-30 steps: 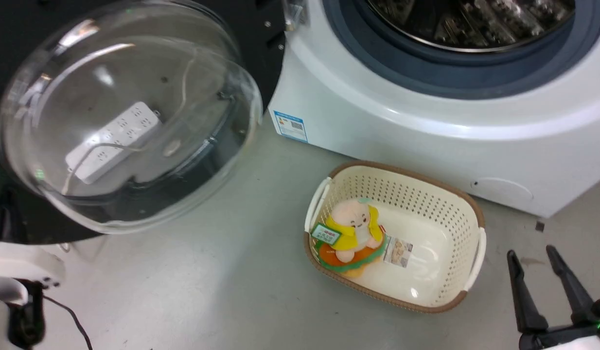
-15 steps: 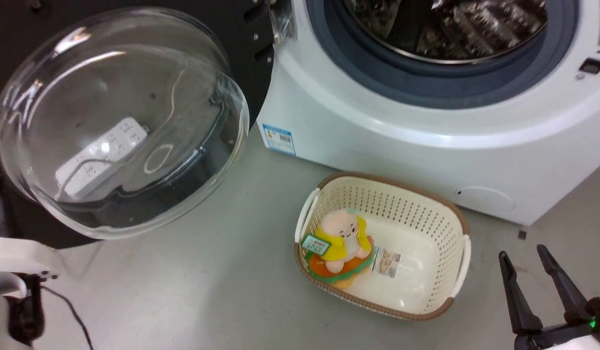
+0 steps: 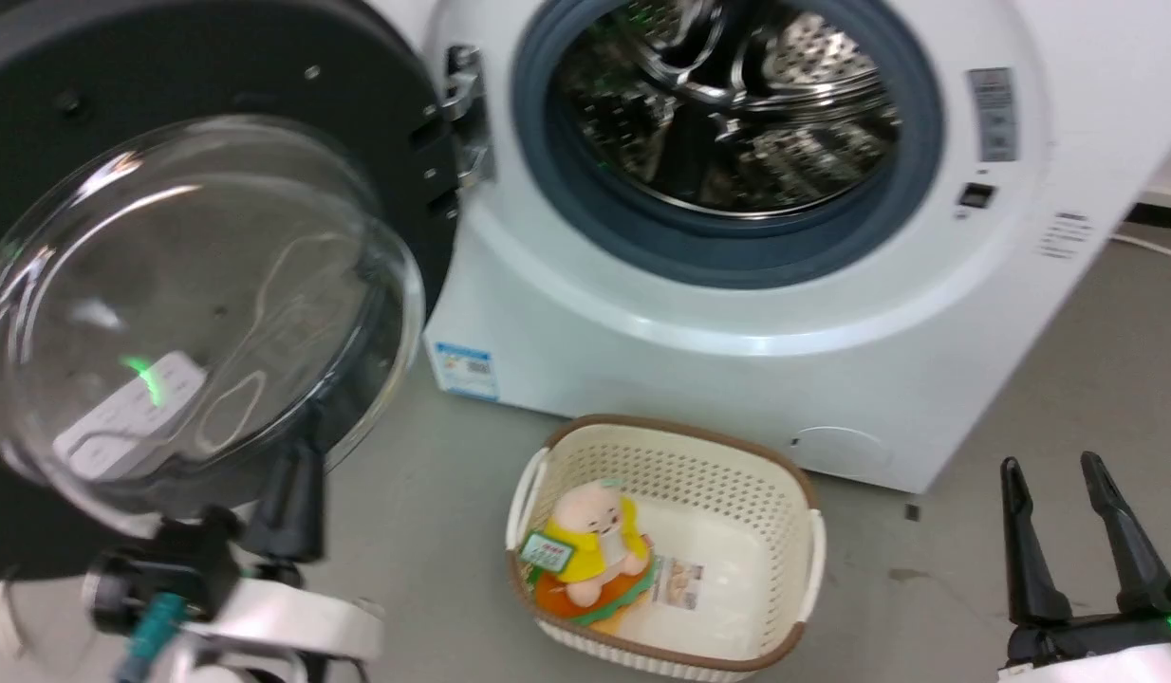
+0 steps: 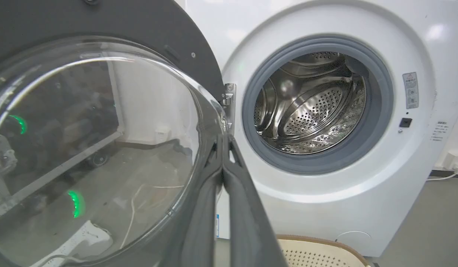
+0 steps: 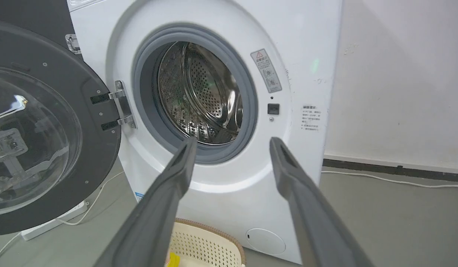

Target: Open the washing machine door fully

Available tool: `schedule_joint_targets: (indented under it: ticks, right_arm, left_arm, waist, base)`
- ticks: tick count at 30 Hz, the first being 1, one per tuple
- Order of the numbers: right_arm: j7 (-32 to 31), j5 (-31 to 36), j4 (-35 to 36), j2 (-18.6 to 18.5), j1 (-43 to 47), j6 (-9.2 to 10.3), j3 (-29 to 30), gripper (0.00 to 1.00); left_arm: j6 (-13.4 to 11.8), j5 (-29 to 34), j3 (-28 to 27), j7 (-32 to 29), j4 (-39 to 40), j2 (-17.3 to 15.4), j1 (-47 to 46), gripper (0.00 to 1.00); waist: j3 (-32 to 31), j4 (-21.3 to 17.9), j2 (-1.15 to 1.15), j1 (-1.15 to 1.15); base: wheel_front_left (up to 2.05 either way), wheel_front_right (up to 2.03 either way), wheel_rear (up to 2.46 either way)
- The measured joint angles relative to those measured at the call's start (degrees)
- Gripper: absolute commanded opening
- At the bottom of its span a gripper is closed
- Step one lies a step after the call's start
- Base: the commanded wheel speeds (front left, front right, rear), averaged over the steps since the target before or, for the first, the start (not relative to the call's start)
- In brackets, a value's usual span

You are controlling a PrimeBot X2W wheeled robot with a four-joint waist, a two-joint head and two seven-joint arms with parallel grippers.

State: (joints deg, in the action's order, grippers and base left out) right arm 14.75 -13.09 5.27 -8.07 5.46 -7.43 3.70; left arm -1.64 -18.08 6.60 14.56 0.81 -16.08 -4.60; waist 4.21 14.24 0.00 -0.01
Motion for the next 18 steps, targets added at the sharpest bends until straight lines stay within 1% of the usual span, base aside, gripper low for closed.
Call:
schedule_joint_targets:
  ticks: [2,3,4,5,6,12,14,17,18]
  right_arm:
    - [0.0,0.6,0.3,0.8,0.0,0.0,0.1,1.0]
    - [0.0,1.1,0.3,1.2,0.2,-0.01,-0.5,1.0]
    - [0.0,1.1,0.3,1.2,0.2,-0.01,-0.5,1.0]
    - [0.0,1.6,0.3,1.6,0.3,-0.01,-1.1,1.0]
    - [0.0,1.6,0.3,1.6,0.3,-0.01,-1.1,1.0]
    - [0.0,2.6,0.1,3.3,2.2,0.0,-1.9,1.0]
    - [0.0,2.6,-0.1,3.4,2.5,0.0,-1.9,1.0]
    - [0.0,2.6,-0.7,4.0,2.9,0.0,-1.9,1.0]
    - [0.0,2.6,-0.9,4.1,2.9,0.0,-1.9,1.0]
  left_arm:
    - [0.3,0.1,2.0,-0.1,-0.3,1.5,0.9,0.0]
    - [0.4,0.6,3.6,-0.2,-1.3,2.6,1.6,0.0]
    - [0.4,0.6,3.6,-0.2,-1.3,2.6,1.6,0.0]
    - [0.2,1.3,4.8,-0.2,-2.8,3.3,2.3,0.0]
    - [0.2,1.3,4.8,-0.2,-2.8,3.3,2.3,0.0]
    - [-0.5,2.1,6.5,0.1,-7.3,6.7,4.7,0.0]
    - [-0.4,2.4,6.6,0.1,-7.7,6.9,4.9,0.0]
    - [-0.3,3.3,6.1,0.1,-7.3,8.0,5.4,0.0]
    - [-0.2,4.1,6.1,0.1,-7.1,8.2,5.6,0.8]
  waist:
    - [-0.8,-1.5,0.0,0.0]
    - [-1.5,-2.9,0.0,0.01]
    - [-1.5,-2.9,0.0,0.01]
    - [-2.1,-4.3,0.0,0.01]
    - [-2.1,-4.3,0.0,0.01]
    - [-3.8,-8.3,0.0,0.0]
    - [-3.9,-8.8,0.0,0.0]
    - [-4.1,-9.8,0.0,0.01]
    - [-4.1,-10.0,0.0,0.01]
  base:
    - [0.0,0.0,0.0]
    - [0.0,0.0,0.0]
    - [0.0,0.0,0.0]
    - [0.0,0.0,0.0]
    - [0.0,0.0,0.0]
    - [0.0,0.0,0.0]
    - [0.0,0.0,0.0]
    - [0.0,0.0,0.0]
    - [0.0,0.0,0.0]
